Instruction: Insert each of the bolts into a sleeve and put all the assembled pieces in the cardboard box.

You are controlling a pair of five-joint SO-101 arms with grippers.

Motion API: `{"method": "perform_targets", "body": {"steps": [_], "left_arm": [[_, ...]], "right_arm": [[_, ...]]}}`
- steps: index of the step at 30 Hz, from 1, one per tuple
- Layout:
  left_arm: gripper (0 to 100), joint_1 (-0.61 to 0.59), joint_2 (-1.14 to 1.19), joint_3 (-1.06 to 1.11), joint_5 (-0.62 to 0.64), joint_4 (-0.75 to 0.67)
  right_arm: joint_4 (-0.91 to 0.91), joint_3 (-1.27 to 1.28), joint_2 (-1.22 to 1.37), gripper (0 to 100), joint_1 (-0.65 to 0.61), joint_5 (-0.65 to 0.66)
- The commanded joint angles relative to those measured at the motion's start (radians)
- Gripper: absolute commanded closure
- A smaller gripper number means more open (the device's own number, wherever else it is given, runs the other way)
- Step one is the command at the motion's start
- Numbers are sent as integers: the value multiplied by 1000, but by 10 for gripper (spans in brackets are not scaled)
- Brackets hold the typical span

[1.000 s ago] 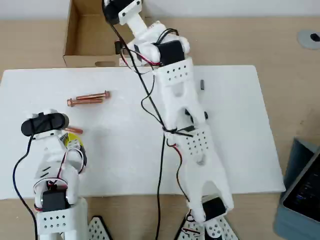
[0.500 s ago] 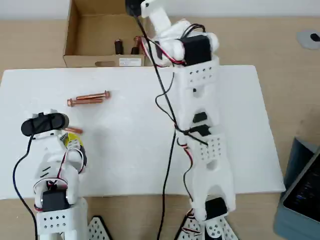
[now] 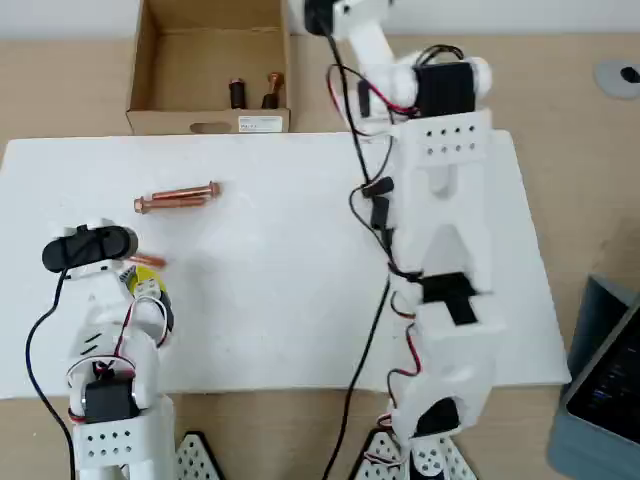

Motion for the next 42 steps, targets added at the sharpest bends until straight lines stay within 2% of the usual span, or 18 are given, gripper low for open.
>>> {"method": "perform_targets", "body": {"steps": [1,9,14,22,42], "left_arm": [[998,2,-4,12,-5,6],[998,2,-4,12,-5,6],[998,0,-4,12,-5,6],[998,-3,-4,12,-5,6],[998,-3,-4,12,-5,6]], "right_arm": [[18,140,-102,867,54,-8],[12,340,-104,868,94,-14],[-54,426,-50,866,94,-114],[-104,423,125,865,93,-193],[-137,380,305,865,82,-193]]}}
